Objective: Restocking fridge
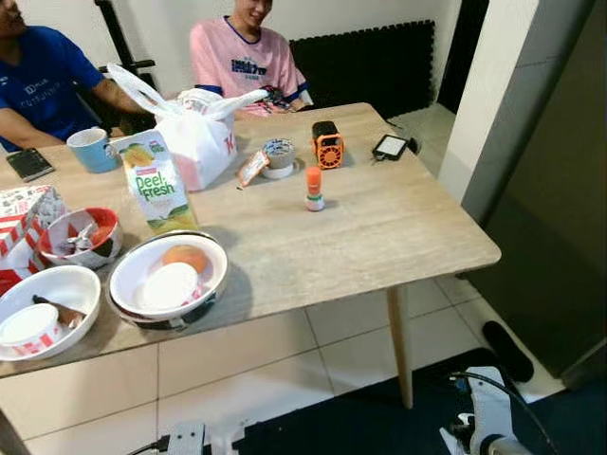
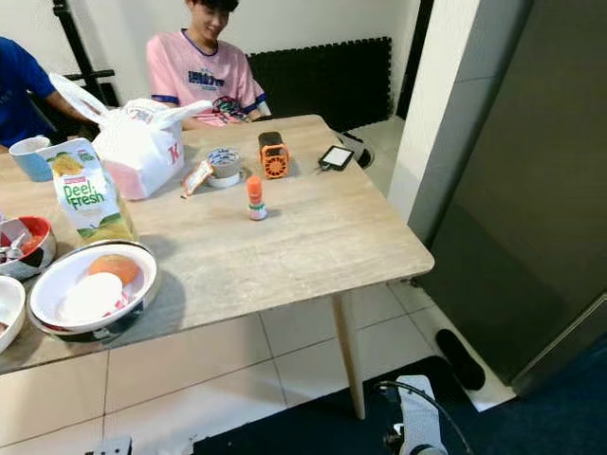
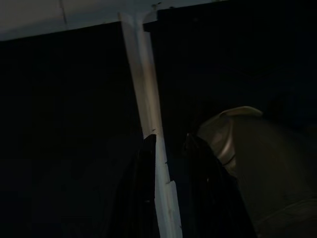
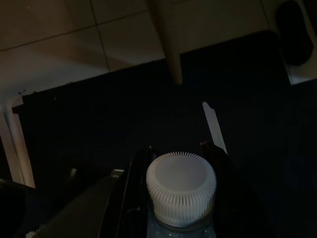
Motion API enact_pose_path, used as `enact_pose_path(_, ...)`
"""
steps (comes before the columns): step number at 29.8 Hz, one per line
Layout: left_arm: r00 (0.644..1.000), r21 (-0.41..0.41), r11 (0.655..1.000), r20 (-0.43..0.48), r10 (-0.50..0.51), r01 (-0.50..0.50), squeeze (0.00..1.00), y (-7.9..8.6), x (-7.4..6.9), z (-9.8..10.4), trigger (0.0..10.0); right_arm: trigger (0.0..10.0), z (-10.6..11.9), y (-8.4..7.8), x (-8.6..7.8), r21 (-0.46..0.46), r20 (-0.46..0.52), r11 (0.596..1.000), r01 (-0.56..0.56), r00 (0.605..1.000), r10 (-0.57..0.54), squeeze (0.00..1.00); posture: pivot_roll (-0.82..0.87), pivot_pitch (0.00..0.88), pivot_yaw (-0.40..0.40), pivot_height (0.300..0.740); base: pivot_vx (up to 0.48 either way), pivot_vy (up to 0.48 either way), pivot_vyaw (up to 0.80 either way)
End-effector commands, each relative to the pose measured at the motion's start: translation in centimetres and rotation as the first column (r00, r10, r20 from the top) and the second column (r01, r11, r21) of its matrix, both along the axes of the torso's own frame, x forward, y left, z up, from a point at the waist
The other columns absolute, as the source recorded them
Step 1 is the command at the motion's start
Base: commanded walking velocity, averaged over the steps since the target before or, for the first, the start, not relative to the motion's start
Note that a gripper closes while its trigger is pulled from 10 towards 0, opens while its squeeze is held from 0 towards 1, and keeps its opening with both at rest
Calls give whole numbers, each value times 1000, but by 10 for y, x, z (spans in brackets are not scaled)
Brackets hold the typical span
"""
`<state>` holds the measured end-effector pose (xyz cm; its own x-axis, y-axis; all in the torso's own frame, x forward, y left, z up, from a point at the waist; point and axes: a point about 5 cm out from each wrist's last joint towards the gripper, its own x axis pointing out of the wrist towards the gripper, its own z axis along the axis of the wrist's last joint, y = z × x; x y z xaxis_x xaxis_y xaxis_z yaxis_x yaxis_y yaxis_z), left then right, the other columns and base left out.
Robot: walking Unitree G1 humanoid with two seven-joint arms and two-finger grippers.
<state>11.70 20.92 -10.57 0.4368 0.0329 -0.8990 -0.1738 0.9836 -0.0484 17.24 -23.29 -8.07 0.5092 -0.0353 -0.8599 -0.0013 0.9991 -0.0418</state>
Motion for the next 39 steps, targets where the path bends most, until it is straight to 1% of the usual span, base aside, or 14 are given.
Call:
enact_pose_path(1, 1000, -13, 1000, -16, -11, 11, 0, -4, -3, -2, 10000, 10000, 0, -1, -1, 1, -1, 1000, 4, 1000, -4, 0, -26, 0, -12, 740, 0, 0, 0)
enact_pose_path(5, 1000, -21, 1000, -18, -17, 16, 0, -4, -3, -2, 10000, 10000, 0, -1, -1, 2, 0, 1000, 2, 1000, -2, 0, -27, 0, -11, 740, 0, -226, 0)
enact_pose_path(14, 1000, -33, 999, -8, -20, 19, 0, -6, 1, -1, 10000, 10000, 1, 1, 3, 9, 10, 1000, 6, 1000, -6, 0, -24, 0, -11, 740, 0, -324, 0)
enact_pose_path(18, 1000, -39, 999, -4, -26, 26, 0, -8, 3, -1, 10000, 10000, 2, 0, 3, 6, 12, 1000, 6, 1000, -6, 0, -24, 0, -8, 740, 0, -388, 0)
enact_pose_path(22, 1000, -41, 999, 0, -27, 27, 0, -7, 4, 0, 10000, 10000, 2, 0, 4, 6, 15, 1000, 8, 1000, -8, 0, -26, 0, -2, 740, 0, -407, 0)
enact_pose_path(39, 999, -48, 998, -1, -35, 35, 0, -7, 4, 0, 10000, 10000, 1, 1, 3, 13, 13, 1000, 21, 1000, -21, 0, -27, 0, 3, 740, 0, -436, 0)
